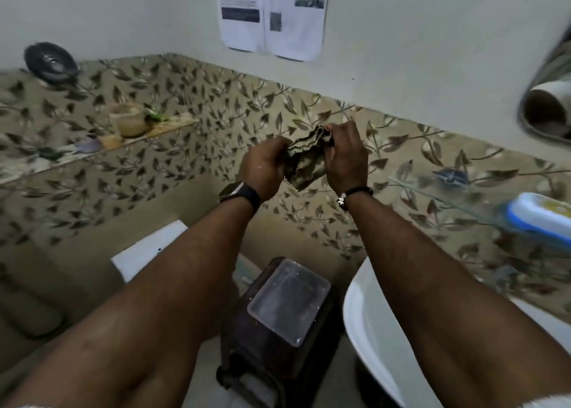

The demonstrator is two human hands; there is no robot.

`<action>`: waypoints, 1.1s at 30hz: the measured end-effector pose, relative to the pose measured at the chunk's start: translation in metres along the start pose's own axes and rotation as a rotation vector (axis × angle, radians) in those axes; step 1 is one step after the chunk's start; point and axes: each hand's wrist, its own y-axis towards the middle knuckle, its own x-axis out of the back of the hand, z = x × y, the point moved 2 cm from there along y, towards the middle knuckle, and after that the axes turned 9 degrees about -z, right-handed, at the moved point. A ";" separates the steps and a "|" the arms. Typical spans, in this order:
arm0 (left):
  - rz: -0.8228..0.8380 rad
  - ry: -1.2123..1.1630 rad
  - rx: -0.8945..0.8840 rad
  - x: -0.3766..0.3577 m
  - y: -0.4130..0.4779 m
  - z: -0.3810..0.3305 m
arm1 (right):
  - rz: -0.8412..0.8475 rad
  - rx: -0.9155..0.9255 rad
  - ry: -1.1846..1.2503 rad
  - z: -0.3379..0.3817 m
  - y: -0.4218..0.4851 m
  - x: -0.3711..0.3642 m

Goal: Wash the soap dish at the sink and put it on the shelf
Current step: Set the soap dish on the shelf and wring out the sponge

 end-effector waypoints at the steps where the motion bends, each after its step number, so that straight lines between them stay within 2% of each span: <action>1: 0.005 -0.010 0.015 -0.004 -0.005 0.009 | 0.023 -0.013 0.012 -0.004 -0.006 -0.010; 4: 0.046 -0.073 0.108 -0.024 -0.030 0.035 | 0.100 -0.065 0.042 -0.024 -0.024 -0.035; 8: 0.145 -0.242 0.465 -0.072 -0.092 0.081 | 0.246 -0.192 0.097 -0.062 -0.071 -0.073; 10: 0.159 -0.254 0.576 -0.096 -0.132 0.104 | 0.368 -0.220 0.073 -0.080 -0.107 -0.095; 14: 0.168 -0.261 0.775 -0.143 -0.211 0.154 | 0.644 -0.132 0.027 -0.121 -0.187 -0.147; 20: 0.272 -0.227 1.045 -0.202 -0.300 0.226 | 0.943 -0.018 -0.096 -0.167 -0.285 -0.212; 24: 0.332 -0.161 1.106 -0.232 -0.334 0.257 | 1.084 -0.001 -0.152 -0.191 -0.331 -0.250; 28: 0.386 -0.084 1.129 -0.247 -0.348 0.271 | 1.105 -0.055 -0.160 -0.207 -0.365 -0.270; 32: 0.453 -0.055 1.083 -0.255 -0.358 0.275 | 1.199 -0.033 -0.225 -0.220 -0.388 -0.280; 33: 0.454 -0.049 1.063 -0.256 -0.358 0.274 | 1.196 -0.082 -0.250 -0.221 -0.392 -0.281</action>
